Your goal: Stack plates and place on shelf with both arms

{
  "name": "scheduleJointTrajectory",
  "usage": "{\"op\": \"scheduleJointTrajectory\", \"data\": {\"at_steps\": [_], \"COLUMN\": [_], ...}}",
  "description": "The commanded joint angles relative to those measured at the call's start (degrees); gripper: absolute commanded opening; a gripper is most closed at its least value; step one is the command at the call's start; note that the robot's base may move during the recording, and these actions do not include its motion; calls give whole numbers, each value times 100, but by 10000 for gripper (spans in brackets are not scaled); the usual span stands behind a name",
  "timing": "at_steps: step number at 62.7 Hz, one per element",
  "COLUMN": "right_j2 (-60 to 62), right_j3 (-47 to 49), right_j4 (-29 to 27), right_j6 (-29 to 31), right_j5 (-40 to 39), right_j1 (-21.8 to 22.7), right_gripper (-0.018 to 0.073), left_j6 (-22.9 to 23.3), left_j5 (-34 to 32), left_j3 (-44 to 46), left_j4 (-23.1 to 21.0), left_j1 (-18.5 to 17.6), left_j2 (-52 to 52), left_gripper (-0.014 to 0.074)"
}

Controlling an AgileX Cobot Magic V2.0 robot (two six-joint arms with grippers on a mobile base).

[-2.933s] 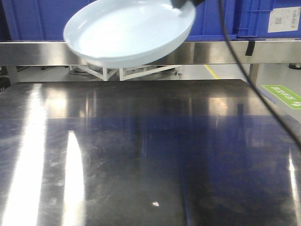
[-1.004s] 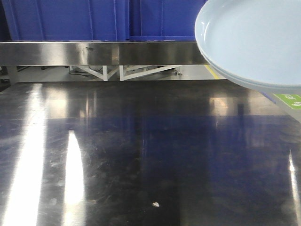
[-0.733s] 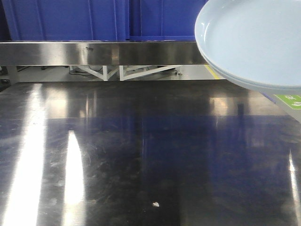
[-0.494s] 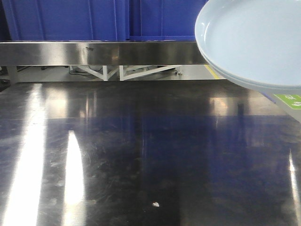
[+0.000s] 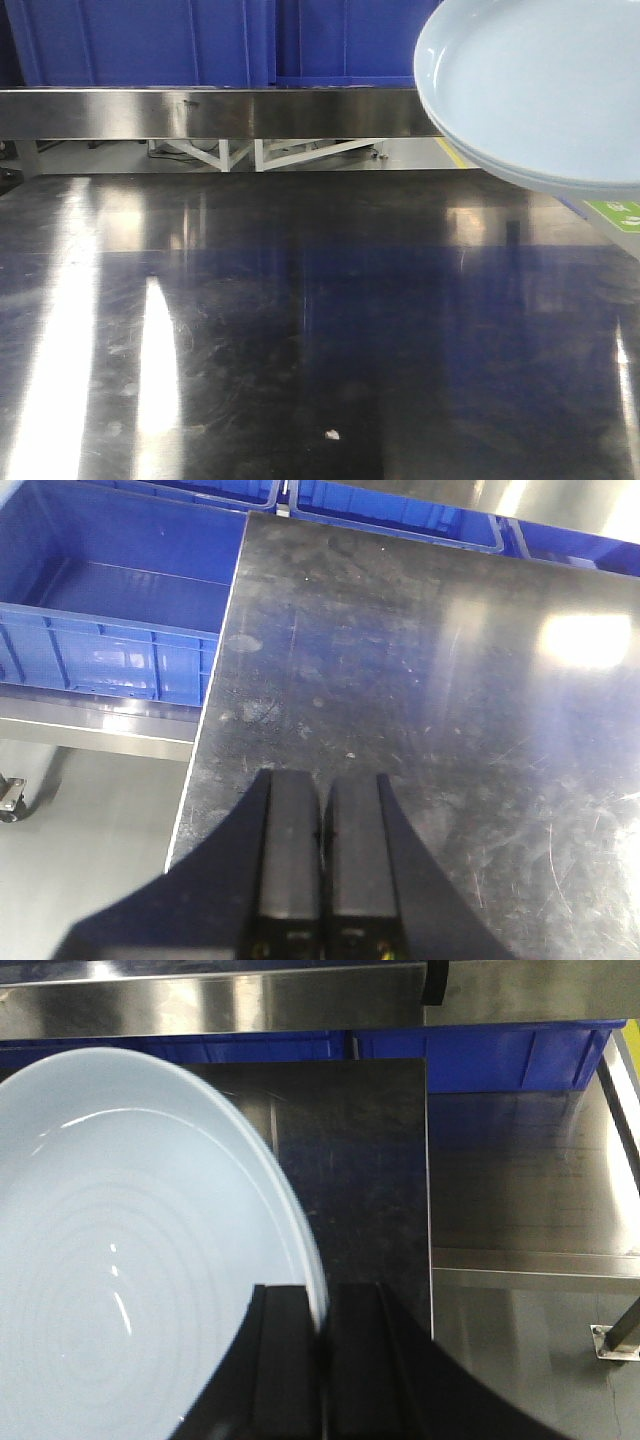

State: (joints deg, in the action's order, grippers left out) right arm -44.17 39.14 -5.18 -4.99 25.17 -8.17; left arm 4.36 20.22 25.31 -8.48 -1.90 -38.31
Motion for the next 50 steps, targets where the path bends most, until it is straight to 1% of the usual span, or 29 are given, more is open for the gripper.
{"op": "scheduleJointTrajectory", "data": {"at_steps": [1, 50], "right_j2": [27, 27], "right_j3": [162, 162], "right_j4": [-38, -38], "right_j6": [22, 22], "right_j5": [-517, -517], "right_j1": [39, 39], "right_gripper": [56, 56], "left_j6": [30, 30], "left_j5": [-443, -443], "left_j3": [159, 159], "left_j4": [-31, -31], "left_j1": [-40, -29], "left_j2": [12, 12], "left_gripper": [90, 90]}}
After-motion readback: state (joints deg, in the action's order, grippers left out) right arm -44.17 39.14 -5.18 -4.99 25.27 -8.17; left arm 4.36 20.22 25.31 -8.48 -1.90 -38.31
